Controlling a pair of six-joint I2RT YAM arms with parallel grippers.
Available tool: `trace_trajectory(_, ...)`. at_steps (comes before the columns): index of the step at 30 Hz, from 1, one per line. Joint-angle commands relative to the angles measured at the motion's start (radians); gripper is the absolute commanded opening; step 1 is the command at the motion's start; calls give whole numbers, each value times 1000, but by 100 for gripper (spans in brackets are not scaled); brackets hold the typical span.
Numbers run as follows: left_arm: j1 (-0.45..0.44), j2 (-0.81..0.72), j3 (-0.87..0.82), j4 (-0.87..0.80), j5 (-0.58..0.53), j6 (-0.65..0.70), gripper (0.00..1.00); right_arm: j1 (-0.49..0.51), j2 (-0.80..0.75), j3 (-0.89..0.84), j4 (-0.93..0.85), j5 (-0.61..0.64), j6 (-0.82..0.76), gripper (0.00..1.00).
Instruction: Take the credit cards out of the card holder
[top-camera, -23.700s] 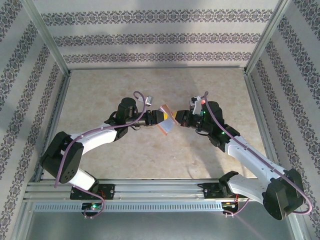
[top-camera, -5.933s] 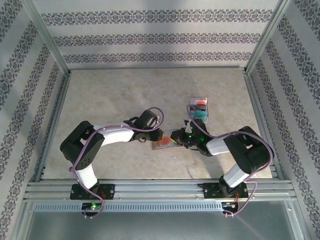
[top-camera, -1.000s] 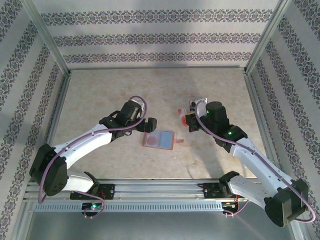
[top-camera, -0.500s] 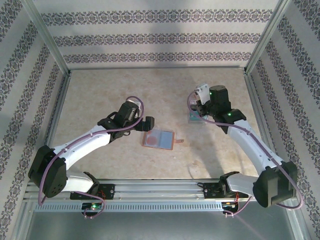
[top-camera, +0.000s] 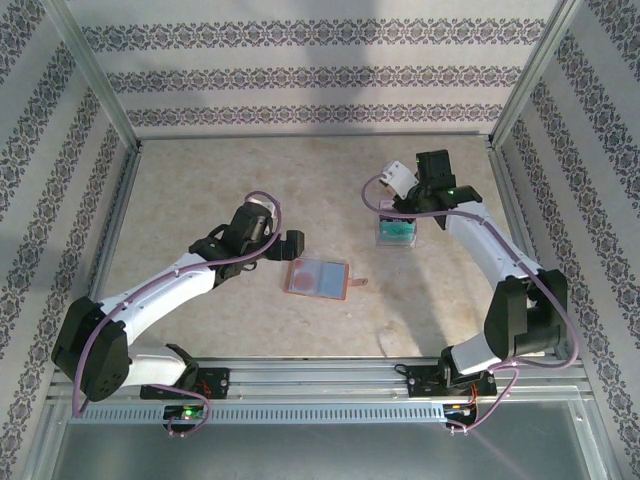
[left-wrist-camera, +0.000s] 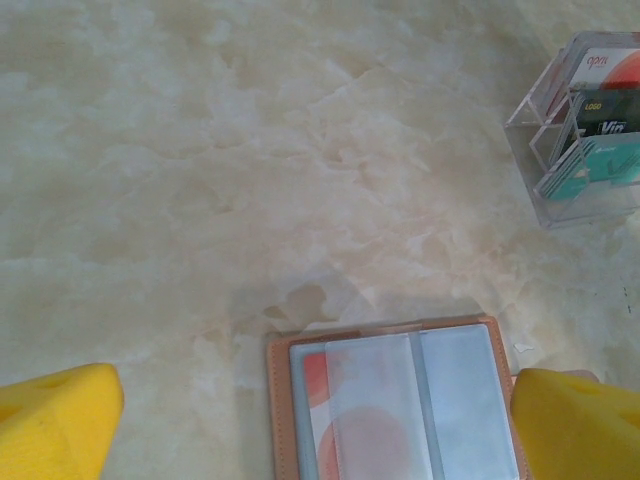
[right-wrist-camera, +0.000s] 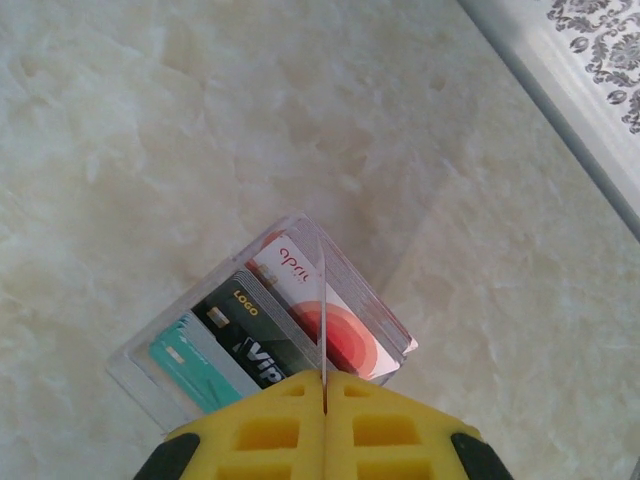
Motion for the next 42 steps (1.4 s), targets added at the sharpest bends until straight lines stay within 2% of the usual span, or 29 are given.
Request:
trace_trajectory(1, 15, -25, -15, 34, -21, -24, 99, -13, 44, 44, -56, 3, -104, 0)
trace_trajectory(42, 62, -73, -48, 54, 2, -53, 99, -29, 316, 266, -216, 50, -384, 0)
